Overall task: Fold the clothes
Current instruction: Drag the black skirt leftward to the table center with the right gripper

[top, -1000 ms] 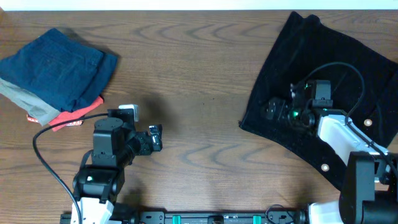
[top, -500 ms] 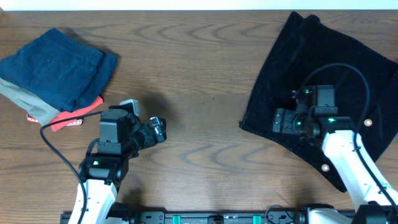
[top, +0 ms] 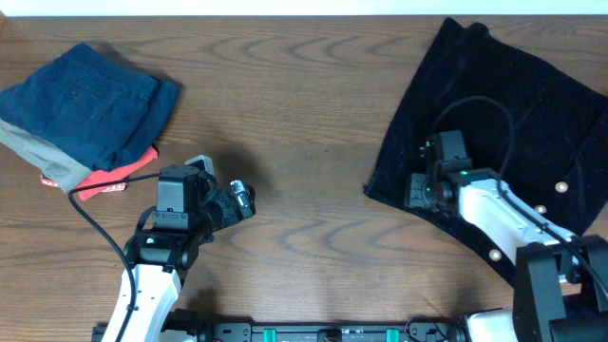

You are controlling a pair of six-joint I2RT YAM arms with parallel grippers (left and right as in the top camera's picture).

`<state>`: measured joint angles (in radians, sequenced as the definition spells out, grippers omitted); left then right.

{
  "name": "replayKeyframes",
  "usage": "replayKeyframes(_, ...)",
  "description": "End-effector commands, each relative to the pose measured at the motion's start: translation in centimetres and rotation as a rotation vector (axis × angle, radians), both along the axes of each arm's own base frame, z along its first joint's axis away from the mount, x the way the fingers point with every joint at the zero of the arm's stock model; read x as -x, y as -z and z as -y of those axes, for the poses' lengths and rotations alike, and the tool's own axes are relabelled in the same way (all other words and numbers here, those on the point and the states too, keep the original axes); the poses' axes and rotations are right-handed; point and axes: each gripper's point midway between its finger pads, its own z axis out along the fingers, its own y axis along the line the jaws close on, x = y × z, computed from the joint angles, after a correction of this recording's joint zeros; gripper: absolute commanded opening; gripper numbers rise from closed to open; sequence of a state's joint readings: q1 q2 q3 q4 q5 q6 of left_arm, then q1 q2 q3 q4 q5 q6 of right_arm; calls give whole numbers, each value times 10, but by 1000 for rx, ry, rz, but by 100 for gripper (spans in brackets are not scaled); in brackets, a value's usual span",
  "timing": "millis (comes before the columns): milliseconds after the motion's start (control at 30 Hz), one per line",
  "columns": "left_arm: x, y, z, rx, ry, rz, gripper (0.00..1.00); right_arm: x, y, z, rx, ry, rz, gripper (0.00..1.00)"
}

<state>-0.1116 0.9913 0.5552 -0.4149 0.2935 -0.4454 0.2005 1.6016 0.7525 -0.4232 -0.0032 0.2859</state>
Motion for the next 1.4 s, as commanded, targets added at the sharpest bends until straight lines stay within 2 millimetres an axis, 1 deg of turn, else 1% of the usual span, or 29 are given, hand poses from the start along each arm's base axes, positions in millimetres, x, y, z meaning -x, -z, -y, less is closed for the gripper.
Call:
replayKeyframes(0, -4, -7, 2, 15, 0, 12, 98, 29, 21, -56, -155, -116, -120, 62)
replayKeyframes(133, -5, -8, 2, 15, 0, 20, 98, 42, 24, -107, -210, -204, -121, 68)
replayKeyframes(167, -6, -9, 2, 15, 0, 25, 98, 43, 24, -115, -219, -213, -114, 70)
replayKeyframes(233, -8, -10, 2, 16, -1, 36, 98, 47, 19, -140, -264, -250, -93, 72)
replayKeyframes(300, -12, -14, 2, 17, -2, 57, 98, 55, 12, -169, -336, -333, -80, 72)
replayKeyframes(333, -15, -16, 2, 18, -2, 70, 98, 59, 9, -179, -362, -365, -77, 72)
replayKeyframes(367, -17, -18, 2, 20, -2, 83, 98, 62, 7, -186, -371, -385, -74, 71)
replayKeyframes(433, -24, -23, 3, 23, -2, 118, 98, 63, 1, -192, -365, -411, -63, 73)
replayKeyframes(500, -30, -26, 4, 27, -1, 145, 98, 54, -8, -188, -332, -400, -25, 79)
replayKeyframes(533, -33, -26, 4, 28, -1, 151, 98, 47, -15, -182, -300, -391, 5, 83)
replayKeyframes(600, -36, -21, 5, 27, 0, 139, 99, 32, -32, -167, -235, -364, 68, 90)
replayKeyframes(633, -36, -16, 6, 29, -1, 122, 99, 24, -44, -158, -203, -348, 106, 97)
replayKeyframes(667, -36, -11, 7, 35, -6, 100, 99, 17, -55, -149, -178, -327, 138, 99)
replayKeyframes(733, -34, 2, 12, 52, -17, 42, 99, 5, -78, -133, -152, -281, 195, 99)
replayKeyframes(767, -32, 7, 16, 59, -7, 19, 99, 1, -90, -126, -154, -270, 223, 99)
replayKeyframes(800, -31, 13, 24, 68, 20, -2, 97, -1, -100, -118, -157, -256, 247, 99)
replayKeyframes(900, -29, 29, 46, 82, 92, -39, 95, -3, -121, -97, -153, -222, 289, 99)
replayKeyframes(967, -30, 39, 60, 79, 135, -50, 95, -1, -129, -82, -143, -195, 296, 99)
replayKeyframes(1067, -33, 55, 80, 99, 157, -72, 95, 5, -135, -60, -130, -138, 283, 99)
replayKeyframes(1200, -39, 73, 102, 125, 175, -79, 93, 12, -135, -40, -113, -87, 257, 99)
replayKeyframes(1233, -41, 76, 106, 128, 185, -71, 88, 13, -135, -37, -109, -80, 250, 99)
replayKeyframes(1267, -43, 80, 111, 129, 195, -63, 79, 14, -134, -35, -107, -74, 243, 99)
replayKeyframes(1300, -45, 83, 114, 132, 202, -56, 64, 15, -133, -34, -104, -70, 237, 99)
replayKeyframes(1333, -47, 84, 116, 134, 205, -49, 43, 16, -132, -32, -102, -67, 232, 99)
replayKeyframes(1367, -49, 85, 117, 137, 207, -39, 28, 17, -131, -30, -92, -61, 227, 99)
